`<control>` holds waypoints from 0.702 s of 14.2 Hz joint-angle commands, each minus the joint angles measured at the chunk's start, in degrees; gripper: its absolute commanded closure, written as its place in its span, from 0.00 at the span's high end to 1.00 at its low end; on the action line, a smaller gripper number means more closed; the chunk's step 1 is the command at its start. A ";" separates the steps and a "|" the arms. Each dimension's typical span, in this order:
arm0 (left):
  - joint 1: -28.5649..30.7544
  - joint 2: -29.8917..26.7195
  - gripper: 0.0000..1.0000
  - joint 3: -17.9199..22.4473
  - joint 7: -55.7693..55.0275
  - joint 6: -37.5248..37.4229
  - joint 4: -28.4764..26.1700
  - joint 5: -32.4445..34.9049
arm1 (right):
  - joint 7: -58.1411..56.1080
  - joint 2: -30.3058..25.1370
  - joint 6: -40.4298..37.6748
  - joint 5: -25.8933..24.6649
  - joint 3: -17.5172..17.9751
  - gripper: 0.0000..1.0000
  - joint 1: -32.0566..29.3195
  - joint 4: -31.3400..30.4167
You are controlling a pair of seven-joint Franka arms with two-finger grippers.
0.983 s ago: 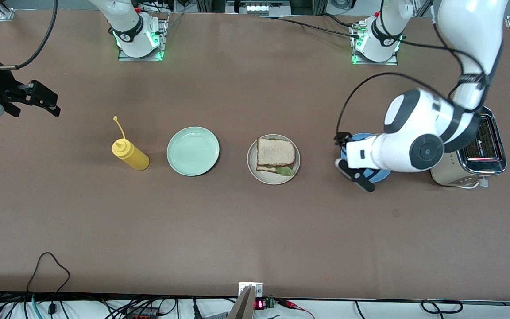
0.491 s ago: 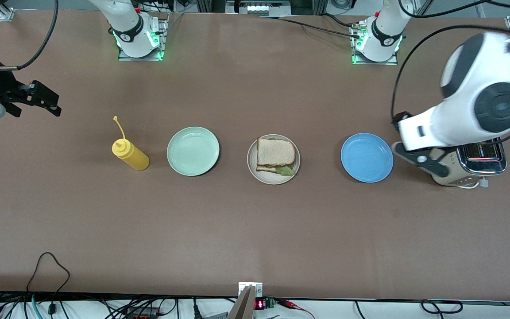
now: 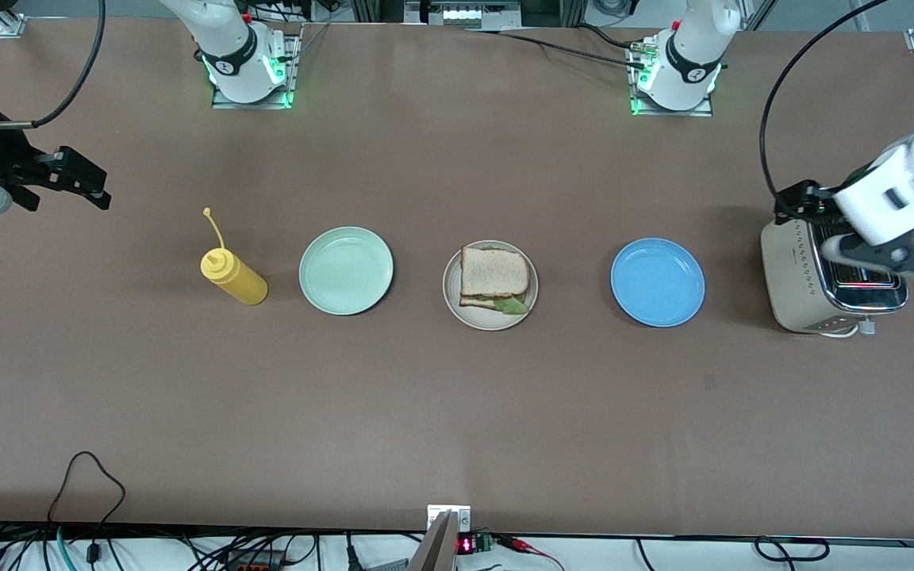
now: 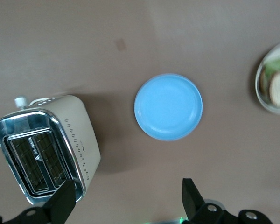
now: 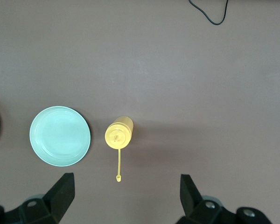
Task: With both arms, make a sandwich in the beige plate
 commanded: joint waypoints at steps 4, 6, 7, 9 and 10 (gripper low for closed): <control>-2.61 -12.09 1.00 2.57 -2.49 9.14 -14.27 -2.32 | 0.16 0.34 -0.18 0.33 -0.39 1.00 0.25 0.70; -2.61 -11.04 1.00 2.57 -2.67 9.23 -13.31 -2.59 | 0.07 0.34 -0.18 0.24 -0.39 1.00 0.25 0.70; -2.61 -11.03 1.00 2.22 -2.84 8.88 -13.13 -2.24 | 0.16 0.34 -0.18 0.24 -0.39 1.00 0.25 0.70; -2.44 -10.94 1.00 2.13 -2.93 8.61 -13.13 -1.98 | 0.16 0.34 -0.18 0.24 -0.39 1.00 0.25 0.70; -2.44 -10.77 1.00 1.96 -3.11 8.61 -13.04 -1.71 | 0.16 0.34 -0.18 0.24 -0.39 1.00 0.25 0.70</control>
